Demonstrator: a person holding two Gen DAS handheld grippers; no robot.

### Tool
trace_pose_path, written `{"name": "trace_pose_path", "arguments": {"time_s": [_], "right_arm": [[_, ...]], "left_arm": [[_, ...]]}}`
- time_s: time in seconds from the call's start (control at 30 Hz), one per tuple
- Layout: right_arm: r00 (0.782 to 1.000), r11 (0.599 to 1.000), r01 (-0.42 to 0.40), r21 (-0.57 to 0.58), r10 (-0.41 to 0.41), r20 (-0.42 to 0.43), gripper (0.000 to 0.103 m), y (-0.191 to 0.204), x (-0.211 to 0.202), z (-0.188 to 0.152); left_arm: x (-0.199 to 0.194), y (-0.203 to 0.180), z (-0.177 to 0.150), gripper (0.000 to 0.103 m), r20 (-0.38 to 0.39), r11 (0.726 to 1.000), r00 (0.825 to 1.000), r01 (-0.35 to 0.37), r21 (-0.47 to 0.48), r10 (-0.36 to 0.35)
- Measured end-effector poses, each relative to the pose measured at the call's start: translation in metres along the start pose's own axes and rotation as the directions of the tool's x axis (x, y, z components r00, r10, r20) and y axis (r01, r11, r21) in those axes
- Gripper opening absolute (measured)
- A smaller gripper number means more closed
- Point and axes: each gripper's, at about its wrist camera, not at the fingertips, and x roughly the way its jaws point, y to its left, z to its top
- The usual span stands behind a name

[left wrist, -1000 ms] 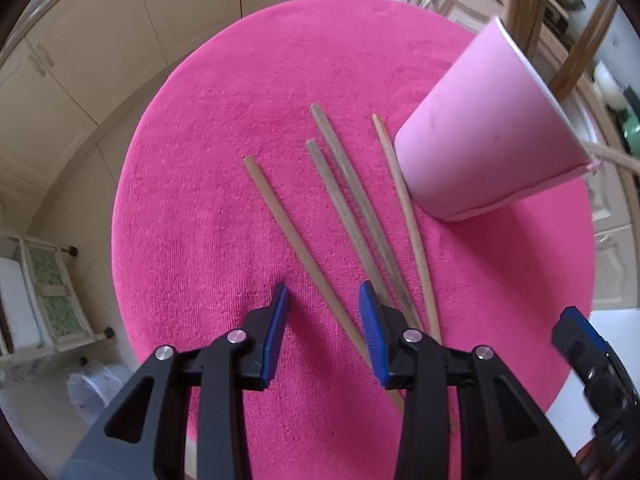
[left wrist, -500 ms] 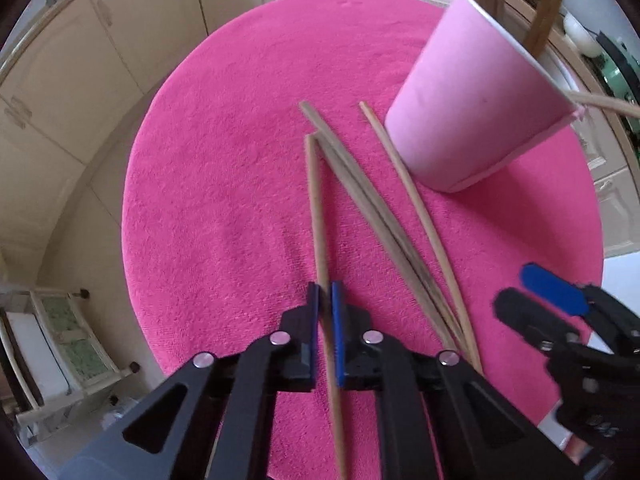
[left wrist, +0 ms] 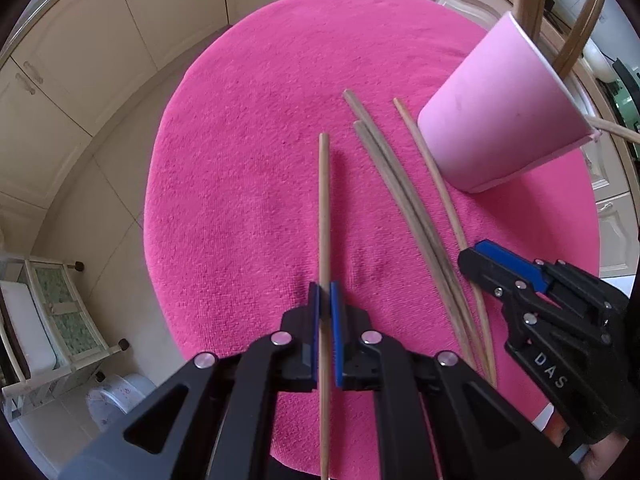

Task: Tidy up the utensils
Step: 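Close the left gripper on a chopstick while the right gripper grasps another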

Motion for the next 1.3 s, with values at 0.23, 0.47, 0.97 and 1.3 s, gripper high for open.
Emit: {"name": "trace_pose_path", "arguments": {"time_s": [0.23,0.47,0.97,1.3], "right_arm": [[0.998,0.996,0.048,-0.082,-0.05,-0.032,0.007,0.013,-0.004,-0.008],[0.993,0.999,0.034,-0.018,-0.036,-0.112,0.007,-0.002,-0.019,-0.043],[0.984,0.989,0.107,-0.104,-0.12,-0.131,0.01,0.009,-0.006,-0.013],[0.974,0.968,0.171,-0.181,-0.194,-0.115,0.017,0.043,0.0,0.016]], "left_arm": [[-0.007,-0.014,0.008,0.006,-0.003,1.0,1.0,0.015,0.002,-0.015],[-0.008,-0.016,0.002,0.006,-0.023,0.999,0.999,0.043,0.007,-0.043],[-0.004,-0.026,0.0,0.006,-0.047,0.999,0.998,0.052,0.017,-0.051],[-0.008,-0.021,0.003,0.006,-0.039,0.998,0.997,0.06,0.008,-0.059]]}}
